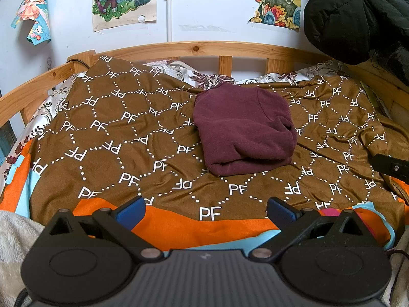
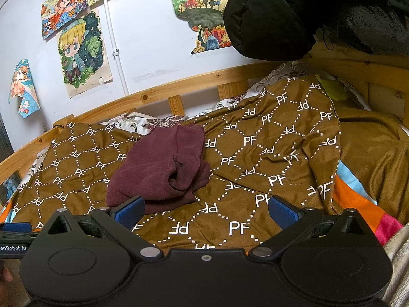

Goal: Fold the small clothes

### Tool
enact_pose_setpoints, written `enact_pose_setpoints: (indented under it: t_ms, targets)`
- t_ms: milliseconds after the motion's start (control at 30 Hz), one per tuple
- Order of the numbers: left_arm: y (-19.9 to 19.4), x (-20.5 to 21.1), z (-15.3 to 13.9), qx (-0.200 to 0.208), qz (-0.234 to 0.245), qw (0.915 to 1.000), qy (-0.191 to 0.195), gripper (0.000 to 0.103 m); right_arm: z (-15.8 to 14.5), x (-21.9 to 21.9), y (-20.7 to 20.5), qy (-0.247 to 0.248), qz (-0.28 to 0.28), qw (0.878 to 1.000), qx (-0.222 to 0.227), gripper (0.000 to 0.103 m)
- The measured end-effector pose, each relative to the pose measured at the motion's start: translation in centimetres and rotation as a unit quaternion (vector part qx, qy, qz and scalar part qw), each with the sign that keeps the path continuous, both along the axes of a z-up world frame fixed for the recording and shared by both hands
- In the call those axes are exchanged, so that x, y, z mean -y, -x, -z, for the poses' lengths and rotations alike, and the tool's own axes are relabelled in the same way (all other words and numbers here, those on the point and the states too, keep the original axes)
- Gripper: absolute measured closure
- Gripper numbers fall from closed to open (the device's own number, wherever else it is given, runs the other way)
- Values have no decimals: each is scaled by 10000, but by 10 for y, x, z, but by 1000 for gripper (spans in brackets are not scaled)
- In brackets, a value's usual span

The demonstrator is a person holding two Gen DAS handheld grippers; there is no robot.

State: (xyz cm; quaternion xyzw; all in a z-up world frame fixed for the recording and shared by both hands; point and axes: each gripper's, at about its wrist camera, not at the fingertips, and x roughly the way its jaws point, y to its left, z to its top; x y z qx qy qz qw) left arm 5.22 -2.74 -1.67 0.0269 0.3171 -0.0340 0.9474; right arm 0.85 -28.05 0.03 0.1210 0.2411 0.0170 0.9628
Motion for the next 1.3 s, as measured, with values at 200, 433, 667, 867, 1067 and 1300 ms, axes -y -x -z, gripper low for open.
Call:
enact_pose_setpoints:
  t_ms: [200,433,667,867,1067,1300]
  targets:
    - [0,0,0,-2,3,10000,-2,1,0,0,0,-6,2,10000,-3,0]
    - [0,0,0,-3,4,10000,-5,1,0,0,0,-10,2,10000,-2,0]
    - [0,0,0,-5,6,10000,-5,1,0,0,0,-15,3,10000,-9,1]
    - [0,-2,2,-54,-36,10000,-31,1,0,0,0,-19,6,10000,-12,1]
    - [-2,-4,5,-179,-80,9998,-95,1,0,0,0,-20,7,10000,-18,0]
    - [-5,-4,6,-314,-99,9993,-161,1,0,0,0,-18,7,10000,-26,0]
